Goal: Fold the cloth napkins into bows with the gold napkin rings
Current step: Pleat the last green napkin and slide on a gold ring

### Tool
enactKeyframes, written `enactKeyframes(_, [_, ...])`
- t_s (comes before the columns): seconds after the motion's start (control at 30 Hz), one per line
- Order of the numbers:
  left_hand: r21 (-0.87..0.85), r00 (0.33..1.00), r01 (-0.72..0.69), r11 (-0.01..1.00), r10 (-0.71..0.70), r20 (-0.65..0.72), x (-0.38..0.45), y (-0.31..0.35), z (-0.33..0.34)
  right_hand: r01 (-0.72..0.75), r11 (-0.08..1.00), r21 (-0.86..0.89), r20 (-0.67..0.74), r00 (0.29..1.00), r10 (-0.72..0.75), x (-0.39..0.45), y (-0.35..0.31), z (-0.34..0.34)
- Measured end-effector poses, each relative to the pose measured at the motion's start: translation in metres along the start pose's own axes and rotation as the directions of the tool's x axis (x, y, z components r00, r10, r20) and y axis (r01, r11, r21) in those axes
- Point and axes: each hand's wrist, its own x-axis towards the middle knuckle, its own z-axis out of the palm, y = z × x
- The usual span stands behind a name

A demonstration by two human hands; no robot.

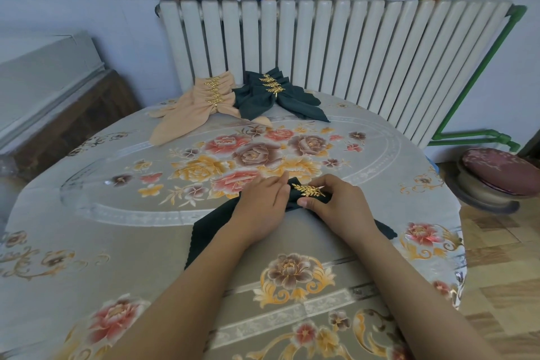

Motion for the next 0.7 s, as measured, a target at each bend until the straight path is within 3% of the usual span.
enactKeyframes(0.1, [-0.046,0.996,0.042,0.998,-0.046,-0.073,0.008,-0.002,0.003,-0.023,0.998,0.065,0.002,1.0,0.023,0.001,0.0,0.0])
enactKeyframes(0.4, [-0.297,0.998,0.048,0.954,-0.036,0.047,0.012,-0.004,-0.01,-0.062,0.974,0.219,0.047,0.997,0.053,0.001,0.005,0.002])
enactKeyframes(0.7, [-0.598,0.997,0.073,0.799,-0.075,0.022,0.005,-0.007,-0.017,-0.031,0.924,0.381,0.083,0.997,-0.001,0.0,0.007,0.006])
